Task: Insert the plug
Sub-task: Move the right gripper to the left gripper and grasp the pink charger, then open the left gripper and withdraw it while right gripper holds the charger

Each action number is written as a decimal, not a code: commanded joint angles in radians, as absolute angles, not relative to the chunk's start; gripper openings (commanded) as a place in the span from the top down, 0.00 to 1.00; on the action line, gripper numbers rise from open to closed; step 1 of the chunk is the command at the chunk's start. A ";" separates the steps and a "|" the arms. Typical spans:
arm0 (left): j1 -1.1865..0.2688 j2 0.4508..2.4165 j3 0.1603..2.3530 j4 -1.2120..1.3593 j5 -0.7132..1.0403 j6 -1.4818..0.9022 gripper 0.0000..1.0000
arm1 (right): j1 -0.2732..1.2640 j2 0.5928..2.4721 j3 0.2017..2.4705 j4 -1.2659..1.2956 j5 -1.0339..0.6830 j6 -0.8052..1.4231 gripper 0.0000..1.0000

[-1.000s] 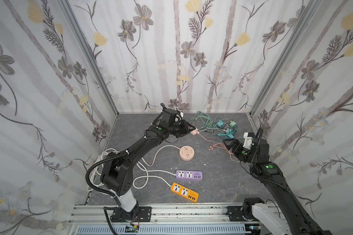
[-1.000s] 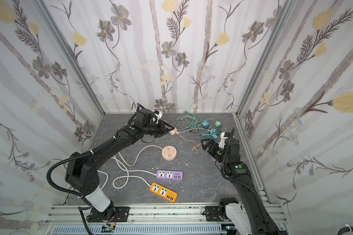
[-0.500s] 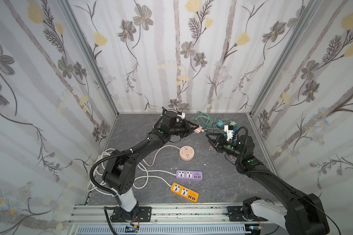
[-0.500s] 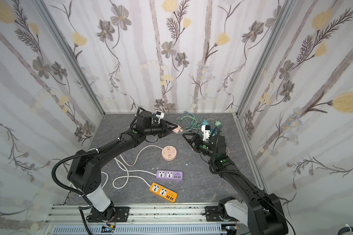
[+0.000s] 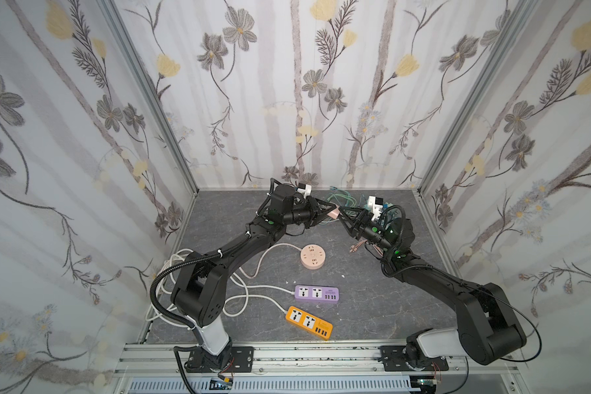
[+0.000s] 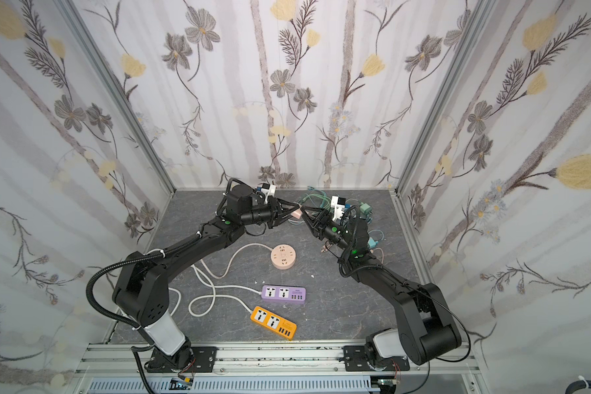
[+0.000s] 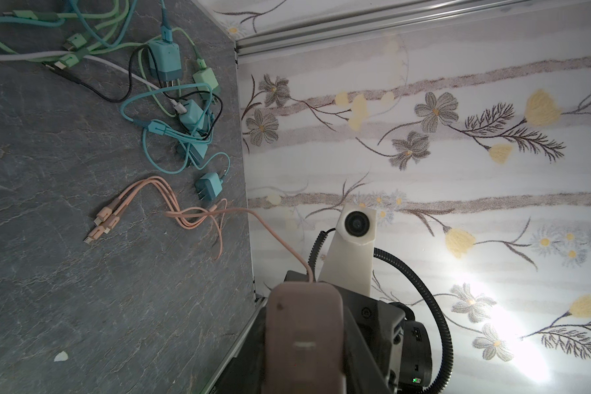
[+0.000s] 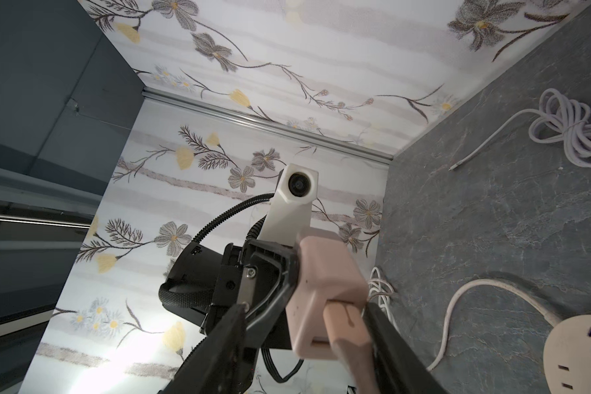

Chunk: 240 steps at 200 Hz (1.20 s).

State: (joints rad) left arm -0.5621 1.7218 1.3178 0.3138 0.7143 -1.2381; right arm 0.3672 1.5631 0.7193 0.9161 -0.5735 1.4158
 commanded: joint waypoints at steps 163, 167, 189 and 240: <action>-0.526 1.639 1.347 0.012 0.615 -1.024 0.28 | 0.349 1.531 0.821 0.711 -0.618 1.112 0.96; -0.518 1.622 1.343 -0.035 0.582 -0.998 0.23 | 0.346 1.527 0.836 0.660 -0.624 1.059 0.97; -0.466 1.533 1.299 -0.217 0.404 -0.884 0.08 | 0.349 1.530 0.992 0.267 -0.630 0.662 0.99; -0.403 1.385 1.204 -0.443 0.130 -0.754 0.00 | 0.385 1.703 1.295 -0.334 -0.573 -0.106 1.00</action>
State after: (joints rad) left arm -0.4210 1.4303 1.2331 -0.2905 0.3096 -0.8459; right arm 0.3801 1.6310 1.2144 0.0193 -0.5915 0.3714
